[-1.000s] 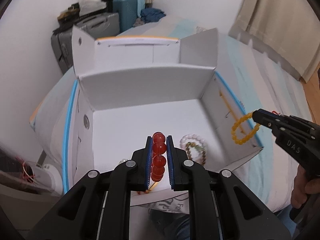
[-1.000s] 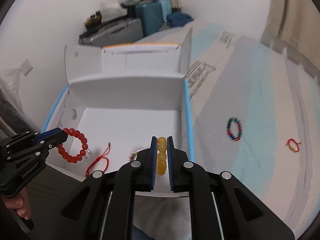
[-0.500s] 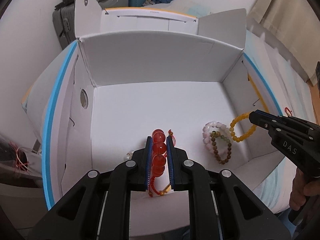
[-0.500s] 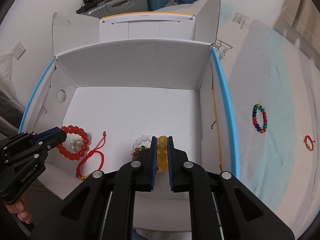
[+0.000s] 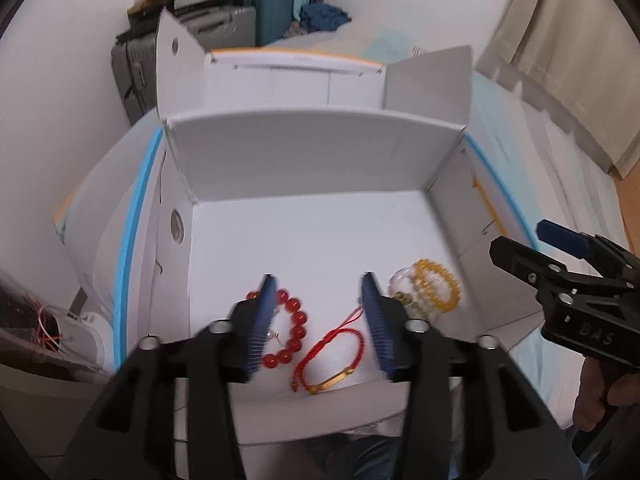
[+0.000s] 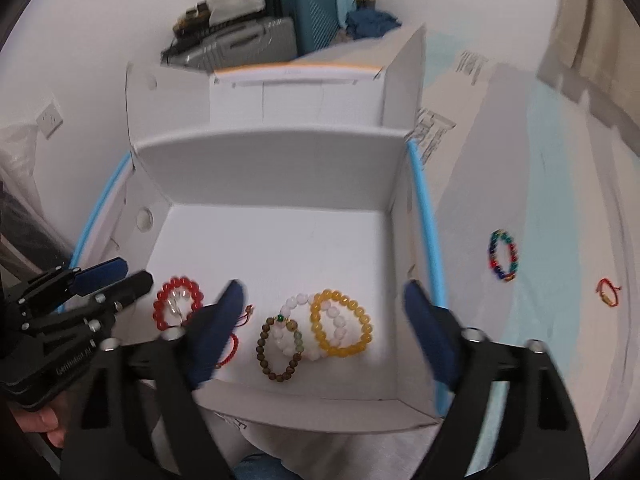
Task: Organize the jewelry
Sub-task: 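Open both tools to drop the bracelets into the box, then move both tools back over the last two bracelets on the bed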
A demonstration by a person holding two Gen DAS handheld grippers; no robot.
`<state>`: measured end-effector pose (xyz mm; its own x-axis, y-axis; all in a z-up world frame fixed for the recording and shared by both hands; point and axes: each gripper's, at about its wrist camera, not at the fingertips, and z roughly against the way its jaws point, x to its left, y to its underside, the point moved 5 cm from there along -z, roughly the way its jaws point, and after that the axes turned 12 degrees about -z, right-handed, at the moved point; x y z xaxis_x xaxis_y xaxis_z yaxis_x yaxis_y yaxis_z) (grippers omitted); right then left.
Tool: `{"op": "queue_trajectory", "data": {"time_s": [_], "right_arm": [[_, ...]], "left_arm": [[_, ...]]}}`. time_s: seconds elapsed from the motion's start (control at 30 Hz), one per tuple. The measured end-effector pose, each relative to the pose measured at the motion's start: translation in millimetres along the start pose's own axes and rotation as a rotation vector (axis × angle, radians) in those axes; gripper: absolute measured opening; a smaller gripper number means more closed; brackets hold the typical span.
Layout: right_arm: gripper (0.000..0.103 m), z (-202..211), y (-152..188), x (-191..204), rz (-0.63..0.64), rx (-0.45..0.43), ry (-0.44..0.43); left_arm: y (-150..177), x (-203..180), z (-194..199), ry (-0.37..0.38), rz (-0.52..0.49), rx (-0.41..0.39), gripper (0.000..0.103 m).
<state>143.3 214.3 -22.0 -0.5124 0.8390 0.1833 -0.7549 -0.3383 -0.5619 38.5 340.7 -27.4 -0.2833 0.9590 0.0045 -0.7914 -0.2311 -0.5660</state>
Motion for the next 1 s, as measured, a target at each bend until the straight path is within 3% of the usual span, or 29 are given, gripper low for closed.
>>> {"op": "queue_trajectory", "data": {"time_s": [0.2, 0.33, 0.73, 1.0], "right_arm": [[0.093, 32.8, -8.8, -22.0, -0.042, -0.054, 0.005], [0.093, 54.7, -9.7, -43.7, -0.072, -0.080, 0.007], [0.095, 104.2, -6.6, -120.6, -0.138, -0.151, 0.070], [0.095, 121.4, -3.4, -192.0, -0.190, -0.168, 0.143]], "left_arm": [[-11.3, -28.0, 22.8, 0.016, -0.033, -0.057, 0.083], [-19.3, -53.2, 36.2, 0.030, -0.072, -0.091, 0.094], [-31.4, -131.5, 48.7, 0.066, -0.156, -0.115, 0.097], [-41.9, -195.9, 28.9, 0.117, -0.231, -0.104, 0.097]]}}
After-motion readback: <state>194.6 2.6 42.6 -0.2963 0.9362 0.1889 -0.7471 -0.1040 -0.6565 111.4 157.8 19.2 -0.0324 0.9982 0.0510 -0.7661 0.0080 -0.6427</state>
